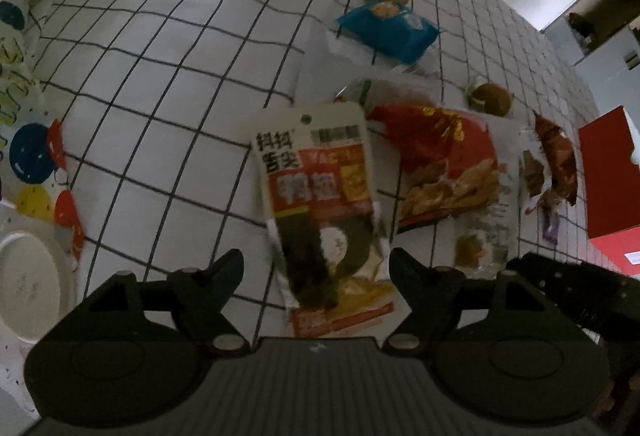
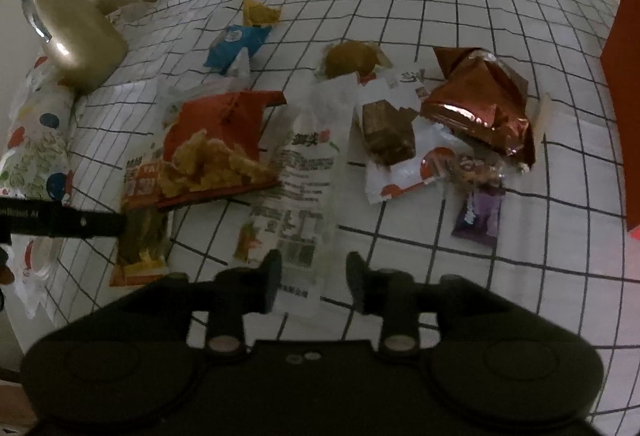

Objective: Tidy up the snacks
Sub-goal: 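Grasp the white-red duck-neck packet with left gripper while right grasps white packet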

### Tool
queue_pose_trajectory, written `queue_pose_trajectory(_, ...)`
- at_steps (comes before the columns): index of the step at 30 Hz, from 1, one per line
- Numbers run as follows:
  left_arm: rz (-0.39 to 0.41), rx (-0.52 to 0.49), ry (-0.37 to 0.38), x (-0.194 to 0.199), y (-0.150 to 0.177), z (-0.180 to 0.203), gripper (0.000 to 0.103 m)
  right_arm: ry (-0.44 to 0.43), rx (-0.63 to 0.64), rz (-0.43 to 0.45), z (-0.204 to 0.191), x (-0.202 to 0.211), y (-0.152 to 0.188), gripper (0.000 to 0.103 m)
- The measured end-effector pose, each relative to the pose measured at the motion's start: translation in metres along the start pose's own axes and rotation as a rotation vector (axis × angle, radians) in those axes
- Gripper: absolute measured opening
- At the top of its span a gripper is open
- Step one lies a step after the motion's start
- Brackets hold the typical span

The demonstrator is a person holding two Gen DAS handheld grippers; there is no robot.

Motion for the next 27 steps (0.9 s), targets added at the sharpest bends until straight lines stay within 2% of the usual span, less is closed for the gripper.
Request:
queue_pose_trajectory(1,0.001,-0.005,-0.005,0.0,0.001,-0.001,0.08,0.005,0.006,-0.003,-0.001,0.0,-0.002,0.046)
queue_pose_trajectory(3,0.012,-0.022,-0.025,-0.001,0.002,-0.002,0.081,0.015,0.02,0.008,-0.006,0.001,-0.007,0.068)
queue_pose_trajectory(8,0.042,-0.053,-0.068,-0.007,0.008,0.003,0.082,0.047,0.045,0.005,-0.023,-0.009,-0.021,0.081)
queue_pose_trajectory(14,0.063,-0.046,-0.12,-0.017,0.01,0.007,0.082,0.161,0.072,-0.029,-0.035,-0.027,-0.026,0.081)
queue_pose_trajectory(20,0.087,-0.062,-0.143,-0.023,0.008,0.015,0.086,0.212,0.071,-0.043,-0.039,-0.033,-0.028,0.082)
queue_pose_trajectory(27,0.108,-0.07,-0.201,-0.03,0.01,0.021,0.09,0.25,0.057,-0.071,-0.036,-0.04,-0.024,0.075)
Point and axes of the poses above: each gripper's, at about its wrist camera, not at the fingertips, and x roughly against the way its jaws point, z to its right, y to its underside, the point moved 7 cm from there along -x, roughly the way its jaws point, and after that the axes turned 15 degrees about x, right-handed, at the moved point
